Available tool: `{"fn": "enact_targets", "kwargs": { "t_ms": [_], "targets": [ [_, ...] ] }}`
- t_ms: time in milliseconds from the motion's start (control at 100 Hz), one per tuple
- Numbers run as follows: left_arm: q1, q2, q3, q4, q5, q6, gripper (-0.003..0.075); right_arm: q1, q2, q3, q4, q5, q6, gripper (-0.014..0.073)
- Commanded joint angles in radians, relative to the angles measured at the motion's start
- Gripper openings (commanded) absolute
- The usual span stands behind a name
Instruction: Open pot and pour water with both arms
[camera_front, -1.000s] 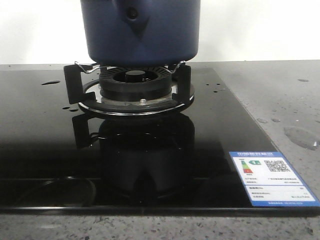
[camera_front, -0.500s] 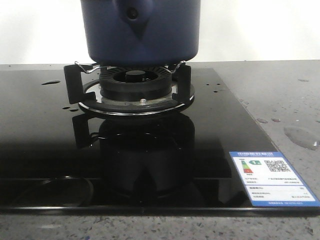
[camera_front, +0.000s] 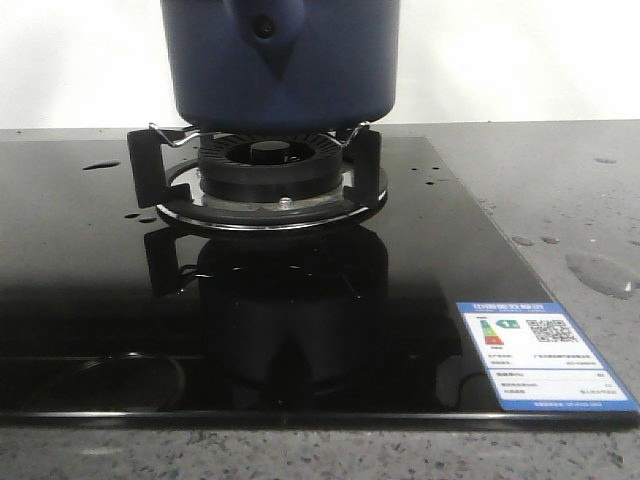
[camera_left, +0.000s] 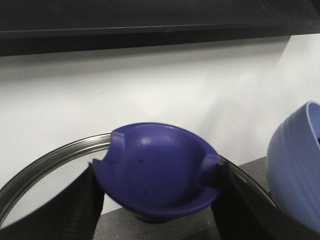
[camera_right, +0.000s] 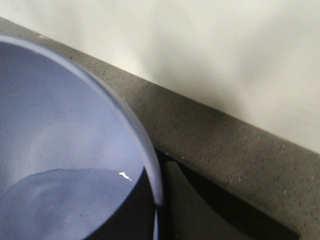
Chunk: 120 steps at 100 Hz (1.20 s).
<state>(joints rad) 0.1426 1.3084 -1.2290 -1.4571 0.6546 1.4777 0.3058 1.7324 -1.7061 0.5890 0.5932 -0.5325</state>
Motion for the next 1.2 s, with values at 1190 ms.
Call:
{"fn": "enact_targets", "kwargs": {
  "t_ms": [1190],
  "targets": [
    [0.002,-0.039,-0.036,-0.078,-0.008,-0.008,0.0348,0.196,-0.208,0.325,0.143,-0.901,-0.402,-0.0046]
  ]
}}
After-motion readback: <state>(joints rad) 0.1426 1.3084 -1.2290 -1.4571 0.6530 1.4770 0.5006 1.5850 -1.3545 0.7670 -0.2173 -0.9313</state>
